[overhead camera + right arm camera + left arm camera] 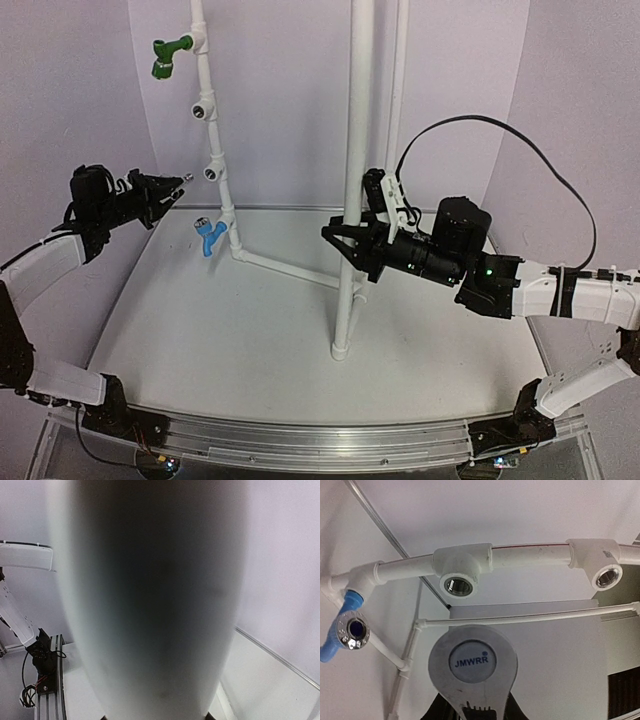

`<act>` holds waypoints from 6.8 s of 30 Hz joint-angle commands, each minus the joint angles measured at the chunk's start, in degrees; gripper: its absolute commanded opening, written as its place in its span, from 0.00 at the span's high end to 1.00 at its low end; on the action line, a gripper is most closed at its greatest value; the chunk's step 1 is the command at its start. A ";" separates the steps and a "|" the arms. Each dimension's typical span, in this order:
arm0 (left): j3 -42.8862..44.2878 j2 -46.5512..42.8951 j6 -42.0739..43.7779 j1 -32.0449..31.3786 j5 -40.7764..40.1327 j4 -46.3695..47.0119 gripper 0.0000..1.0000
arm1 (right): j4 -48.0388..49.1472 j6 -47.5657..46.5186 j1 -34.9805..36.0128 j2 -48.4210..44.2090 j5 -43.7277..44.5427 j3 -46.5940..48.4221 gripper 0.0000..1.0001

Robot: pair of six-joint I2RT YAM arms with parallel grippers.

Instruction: Install the water faucets

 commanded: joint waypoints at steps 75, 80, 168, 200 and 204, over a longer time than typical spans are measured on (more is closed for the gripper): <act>-5.78 20.07 -46.77 -7.86 -13.26 53.80 1.00 | 1.34 14.37 3.04 0.73 -7.17 2.96 1.00; -5.90 19.55 -44.62 -7.81 -13.54 52.54 1.00 | 1.80 14.20 3.02 -0.85 -6.67 1.24 1.00; 11.20 8.34 34.72 -19.67 -40.59 -7.60 1.00 | 0.45 15.67 3.01 -2.44 -10.65 1.93 1.00; 16.96 12.80 63.07 -27.25 -52.99 -17.12 1.00 | 0.12 15.50 3.04 -2.18 -10.92 1.94 1.00; 17.29 13.41 66.54 -28.13 -54.31 -17.62 1.00 | 0.11 15.57 3.04 -2.10 -11.01 1.95 1.00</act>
